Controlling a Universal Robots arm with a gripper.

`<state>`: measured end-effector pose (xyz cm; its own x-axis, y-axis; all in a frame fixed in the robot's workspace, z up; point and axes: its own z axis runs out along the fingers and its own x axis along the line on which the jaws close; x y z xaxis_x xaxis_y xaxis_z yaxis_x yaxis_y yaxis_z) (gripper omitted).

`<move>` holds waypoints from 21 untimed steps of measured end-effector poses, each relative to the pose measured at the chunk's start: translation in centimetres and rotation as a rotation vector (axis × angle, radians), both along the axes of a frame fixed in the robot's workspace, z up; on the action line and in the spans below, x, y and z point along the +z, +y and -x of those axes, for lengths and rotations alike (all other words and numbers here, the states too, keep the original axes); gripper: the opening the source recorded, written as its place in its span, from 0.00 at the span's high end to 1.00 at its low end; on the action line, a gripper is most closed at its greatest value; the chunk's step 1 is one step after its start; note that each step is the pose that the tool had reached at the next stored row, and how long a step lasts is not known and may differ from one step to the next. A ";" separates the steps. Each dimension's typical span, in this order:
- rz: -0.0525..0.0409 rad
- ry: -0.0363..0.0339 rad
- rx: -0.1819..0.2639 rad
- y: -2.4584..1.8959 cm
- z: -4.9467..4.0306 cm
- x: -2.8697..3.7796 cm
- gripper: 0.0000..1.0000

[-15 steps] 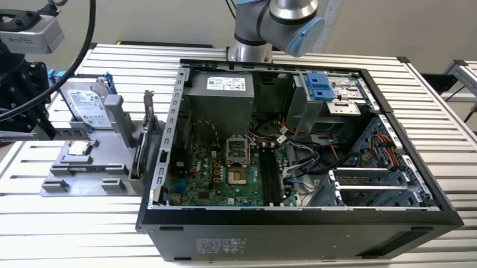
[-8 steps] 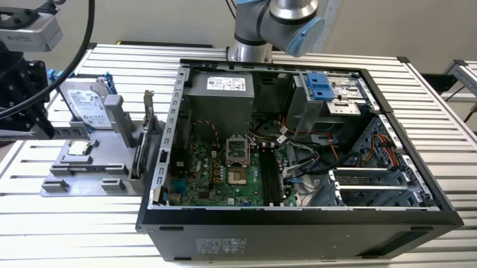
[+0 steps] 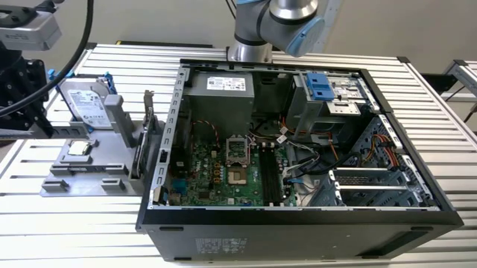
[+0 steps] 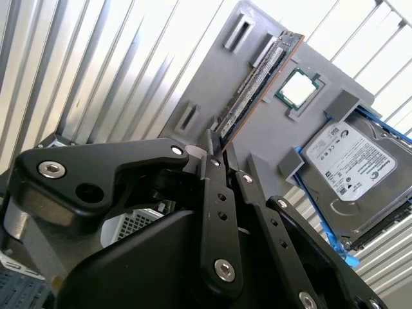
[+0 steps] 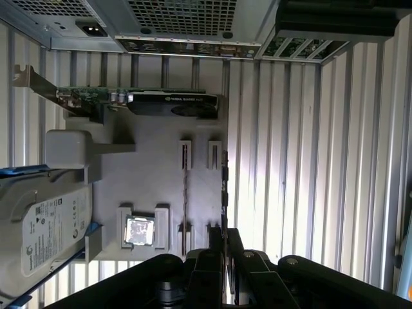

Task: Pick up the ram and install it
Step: 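Pick up the ram and move it above insertion slot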

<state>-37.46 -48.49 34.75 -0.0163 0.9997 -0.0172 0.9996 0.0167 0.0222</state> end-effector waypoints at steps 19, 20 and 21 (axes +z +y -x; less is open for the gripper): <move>0.0000 -0.0001 -0.007 0.00 0.25 0.29 1.00; 0.0000 -0.0001 -0.007 0.00 0.27 0.31 1.00; 0.0000 -0.0001 -0.008 0.00 0.28 0.33 1.00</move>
